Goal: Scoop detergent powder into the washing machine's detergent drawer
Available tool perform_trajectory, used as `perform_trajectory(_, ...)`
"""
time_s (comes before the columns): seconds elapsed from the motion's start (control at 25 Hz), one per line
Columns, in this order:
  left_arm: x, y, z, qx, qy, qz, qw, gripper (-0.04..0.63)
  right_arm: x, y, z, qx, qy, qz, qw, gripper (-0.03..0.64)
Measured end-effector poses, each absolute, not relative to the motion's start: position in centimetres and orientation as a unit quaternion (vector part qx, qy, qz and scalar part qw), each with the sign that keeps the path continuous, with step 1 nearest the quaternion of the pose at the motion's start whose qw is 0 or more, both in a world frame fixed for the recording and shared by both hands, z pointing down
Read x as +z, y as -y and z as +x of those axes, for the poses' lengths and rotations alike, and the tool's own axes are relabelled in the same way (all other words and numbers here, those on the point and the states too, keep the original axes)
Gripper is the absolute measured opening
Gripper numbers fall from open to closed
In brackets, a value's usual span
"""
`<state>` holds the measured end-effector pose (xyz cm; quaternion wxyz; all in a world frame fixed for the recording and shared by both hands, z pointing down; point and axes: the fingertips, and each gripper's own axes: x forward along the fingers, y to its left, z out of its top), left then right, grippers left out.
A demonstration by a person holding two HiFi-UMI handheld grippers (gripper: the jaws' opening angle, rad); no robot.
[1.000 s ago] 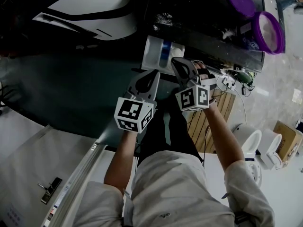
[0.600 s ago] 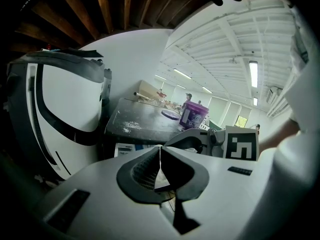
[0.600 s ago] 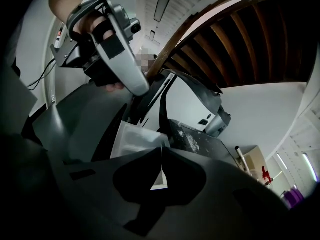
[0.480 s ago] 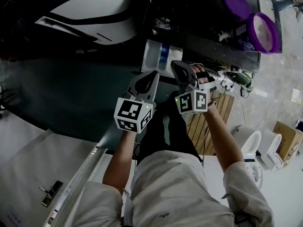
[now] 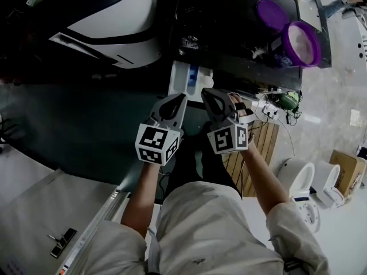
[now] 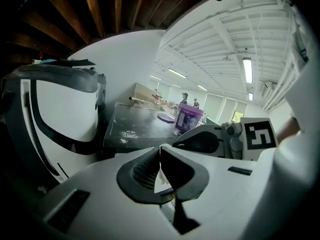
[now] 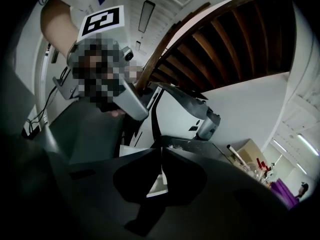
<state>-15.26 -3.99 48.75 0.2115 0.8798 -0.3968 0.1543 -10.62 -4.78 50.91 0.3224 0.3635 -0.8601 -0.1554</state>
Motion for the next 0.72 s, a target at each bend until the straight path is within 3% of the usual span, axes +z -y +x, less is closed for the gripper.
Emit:
perform_trajectory(0.32,46.2,3.2,-14.9,0.147,0.398,0.884,0.198,0.021,45.7,4.2,-10.0,-0.099,0.874,0.405,0.249,0.009)
perform_trajectory(0.72,43.2,2.7,-15.1,0.132,0.407,0.887,0.173,0.021,41.5,5.0,-6.4,0.093,0.871,0.476,0.077,0.009)
